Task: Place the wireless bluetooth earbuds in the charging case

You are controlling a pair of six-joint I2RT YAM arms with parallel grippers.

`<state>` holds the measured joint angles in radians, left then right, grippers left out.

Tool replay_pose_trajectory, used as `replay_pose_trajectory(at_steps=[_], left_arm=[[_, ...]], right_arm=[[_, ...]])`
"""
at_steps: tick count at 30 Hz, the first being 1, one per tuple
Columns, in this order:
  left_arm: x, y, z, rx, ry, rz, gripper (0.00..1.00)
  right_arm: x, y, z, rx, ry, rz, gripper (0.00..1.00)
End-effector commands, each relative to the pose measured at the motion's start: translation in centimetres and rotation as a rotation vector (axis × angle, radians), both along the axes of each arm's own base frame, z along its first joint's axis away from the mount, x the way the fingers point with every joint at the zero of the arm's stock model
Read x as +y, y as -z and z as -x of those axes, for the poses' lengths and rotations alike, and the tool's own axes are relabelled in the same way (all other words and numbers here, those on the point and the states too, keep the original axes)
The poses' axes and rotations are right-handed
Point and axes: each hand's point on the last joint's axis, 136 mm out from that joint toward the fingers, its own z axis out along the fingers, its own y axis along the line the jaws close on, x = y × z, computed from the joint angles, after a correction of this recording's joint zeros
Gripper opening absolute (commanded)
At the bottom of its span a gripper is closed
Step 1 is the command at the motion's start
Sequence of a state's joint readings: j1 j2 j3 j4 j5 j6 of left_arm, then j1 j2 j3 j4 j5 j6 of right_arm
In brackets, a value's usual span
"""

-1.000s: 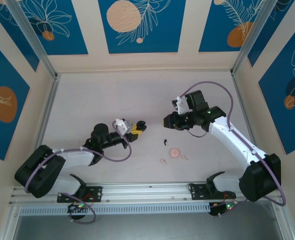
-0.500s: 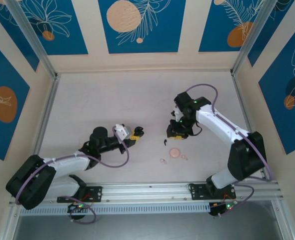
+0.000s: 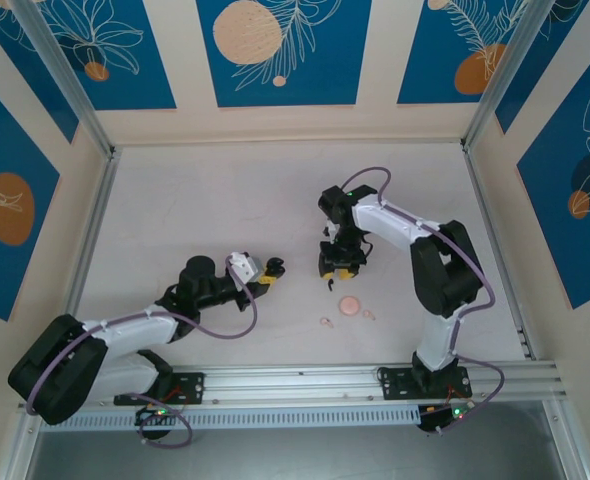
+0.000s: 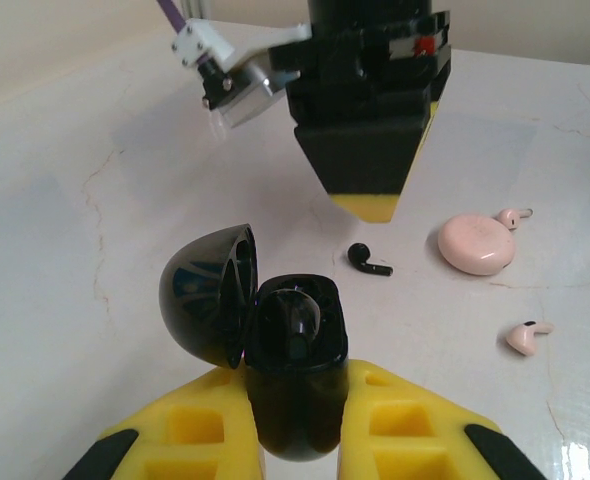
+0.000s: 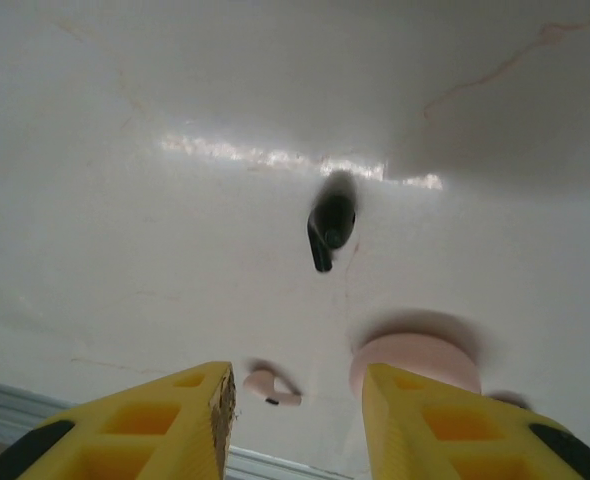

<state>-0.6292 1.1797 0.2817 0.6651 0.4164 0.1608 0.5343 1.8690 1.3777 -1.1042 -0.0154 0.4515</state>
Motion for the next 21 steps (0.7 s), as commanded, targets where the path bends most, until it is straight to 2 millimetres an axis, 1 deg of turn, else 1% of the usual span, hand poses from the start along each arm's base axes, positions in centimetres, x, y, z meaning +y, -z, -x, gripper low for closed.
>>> replay_pose_trajectory(at_steps=[1,9,21], left_arm=[[0.0,-0.2,0.4,-0.028,0.009,-0.008,0.08],[0.2,-0.3,0.3,-0.034,-0.003,-0.015,0.08],[0.3,-0.2,0.3,-0.030,-0.009,-0.023,0.08]], right_arm=[[0.4,0.5,-0.3,0.013,-0.019,0.019,0.39],[0.8,2.8,-0.7,0.051,-0.041,0.050,0.39],[1.1,4.7,-0.7,0.069,-0.051,0.061,0.32]])
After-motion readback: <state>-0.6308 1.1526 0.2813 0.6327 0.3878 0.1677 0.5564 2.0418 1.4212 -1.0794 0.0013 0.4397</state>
